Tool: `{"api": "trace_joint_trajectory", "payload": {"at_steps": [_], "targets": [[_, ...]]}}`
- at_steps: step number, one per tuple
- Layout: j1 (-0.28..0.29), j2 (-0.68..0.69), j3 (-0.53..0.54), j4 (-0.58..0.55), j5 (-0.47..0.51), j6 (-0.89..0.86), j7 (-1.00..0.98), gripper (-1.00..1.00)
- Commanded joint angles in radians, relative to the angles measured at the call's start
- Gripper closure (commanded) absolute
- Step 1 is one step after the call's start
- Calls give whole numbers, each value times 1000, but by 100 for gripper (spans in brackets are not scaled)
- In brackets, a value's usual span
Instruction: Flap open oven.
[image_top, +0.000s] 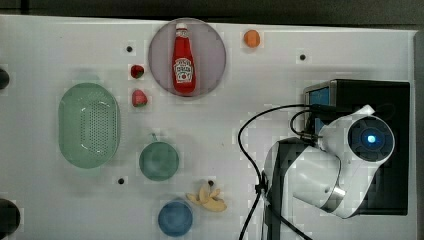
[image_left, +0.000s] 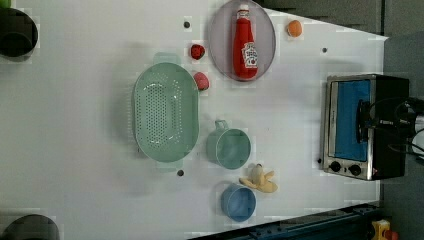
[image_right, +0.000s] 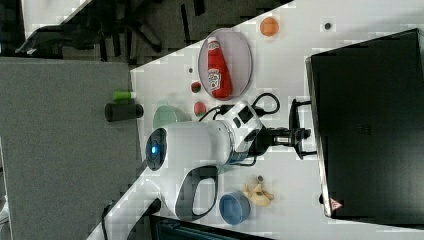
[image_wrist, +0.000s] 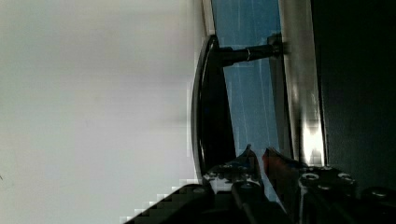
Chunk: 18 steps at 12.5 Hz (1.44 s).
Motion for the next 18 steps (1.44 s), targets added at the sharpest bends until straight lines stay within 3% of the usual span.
{"api": "trace_joint_trajectory", "payload": {"at_steps": [1, 4, 10, 15, 18], "targets": [[9, 9, 15, -3, 8, 4, -35, 65], [29, 15, 53, -15, -48, 2, 29, 65], [81, 38, 134, -54, -316, -2, 348, 65], [133, 139, 198, -52, -462, -6, 606, 65], [189, 219, 205, -42, -601, -7, 826, 65]]}}
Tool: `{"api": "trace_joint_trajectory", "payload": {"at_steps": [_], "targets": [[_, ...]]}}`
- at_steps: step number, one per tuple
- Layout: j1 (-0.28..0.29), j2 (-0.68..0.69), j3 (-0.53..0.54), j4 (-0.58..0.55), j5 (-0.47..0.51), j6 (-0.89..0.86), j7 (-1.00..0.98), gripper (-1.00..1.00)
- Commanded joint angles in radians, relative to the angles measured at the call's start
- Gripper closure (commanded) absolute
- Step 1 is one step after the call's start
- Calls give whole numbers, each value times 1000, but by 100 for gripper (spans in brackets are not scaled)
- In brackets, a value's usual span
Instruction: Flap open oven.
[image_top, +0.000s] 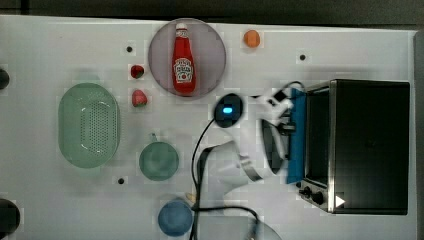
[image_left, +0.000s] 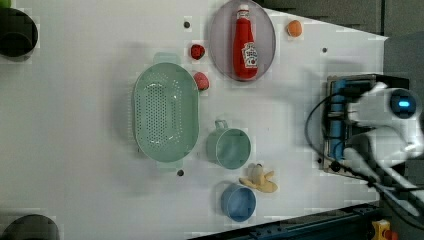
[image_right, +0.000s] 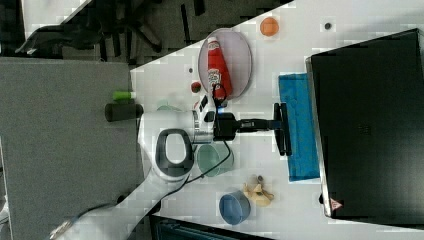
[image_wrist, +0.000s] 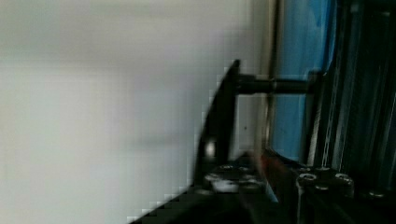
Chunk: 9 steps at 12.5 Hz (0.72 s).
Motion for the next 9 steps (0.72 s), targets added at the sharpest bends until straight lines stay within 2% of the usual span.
{"api": "trace_joint_trajectory", "payload": {"at_steps": [1, 4, 9], "targets": [[67, 89, 21, -13, -74, 0, 305, 65], [119, 172, 21, 21, -157, -28, 392, 65], [169, 267, 18, 66, -163, -38, 396, 65]]}}
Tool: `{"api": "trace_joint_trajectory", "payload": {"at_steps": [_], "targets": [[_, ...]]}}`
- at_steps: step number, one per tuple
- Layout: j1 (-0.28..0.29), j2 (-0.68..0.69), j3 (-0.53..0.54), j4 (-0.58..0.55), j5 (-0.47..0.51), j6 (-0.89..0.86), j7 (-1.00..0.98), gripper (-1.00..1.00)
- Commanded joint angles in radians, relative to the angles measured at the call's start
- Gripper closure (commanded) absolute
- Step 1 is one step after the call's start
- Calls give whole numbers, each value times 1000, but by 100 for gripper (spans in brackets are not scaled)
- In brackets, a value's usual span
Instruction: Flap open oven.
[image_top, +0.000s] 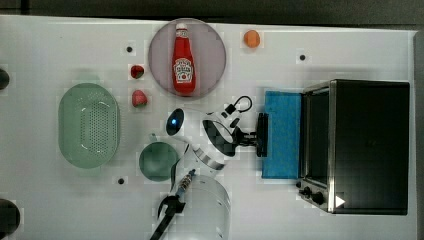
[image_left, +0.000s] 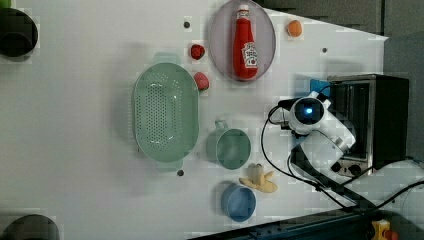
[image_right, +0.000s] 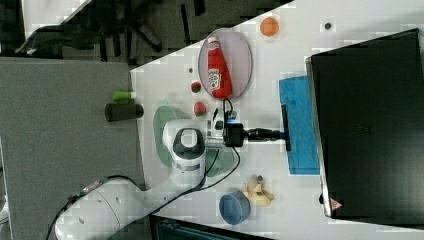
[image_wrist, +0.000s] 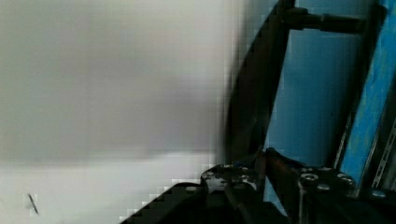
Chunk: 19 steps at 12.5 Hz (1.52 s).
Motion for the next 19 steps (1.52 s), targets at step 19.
{"api": "trace_joint_trajectory", "payload": {"at_steps": [19], "targets": [[-21, -604, -29, 85, 773, -203, 62, 65]]}}
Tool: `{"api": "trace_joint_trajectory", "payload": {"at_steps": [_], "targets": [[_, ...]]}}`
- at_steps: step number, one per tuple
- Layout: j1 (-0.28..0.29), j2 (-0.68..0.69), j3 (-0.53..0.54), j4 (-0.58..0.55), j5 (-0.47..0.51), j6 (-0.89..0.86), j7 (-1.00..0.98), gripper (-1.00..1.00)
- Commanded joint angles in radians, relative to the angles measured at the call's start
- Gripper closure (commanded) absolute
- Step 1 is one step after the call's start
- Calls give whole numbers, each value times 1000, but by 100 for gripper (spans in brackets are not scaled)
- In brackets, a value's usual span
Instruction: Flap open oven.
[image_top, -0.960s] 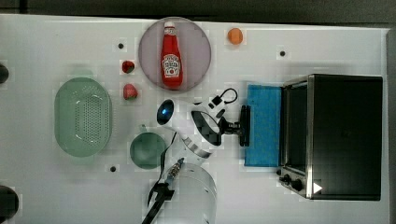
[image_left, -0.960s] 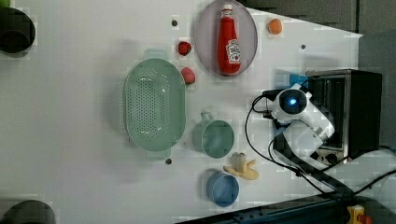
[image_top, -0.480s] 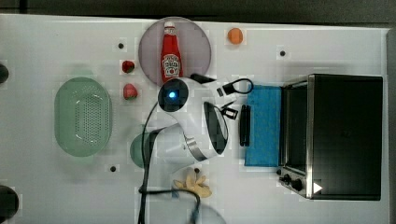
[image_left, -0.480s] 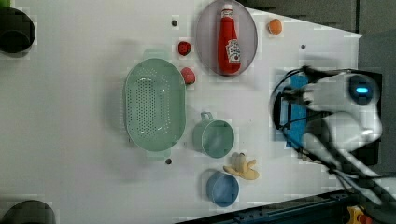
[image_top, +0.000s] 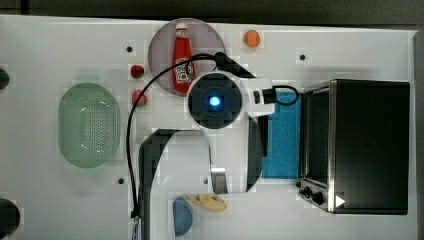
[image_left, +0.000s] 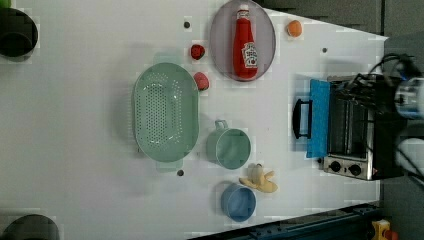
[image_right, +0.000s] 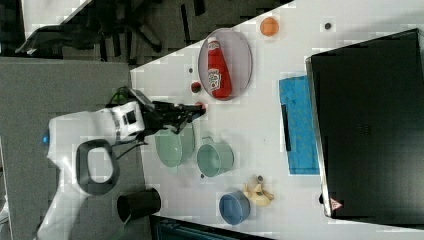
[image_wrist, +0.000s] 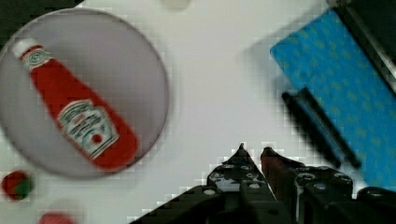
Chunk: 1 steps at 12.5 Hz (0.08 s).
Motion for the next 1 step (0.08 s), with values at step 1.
{"api": "trace_joint_trajectory", "payload": {"at_steps": [1], "targets": [[-12, -54, -9, 25, 62, -110, 62, 65]]}}
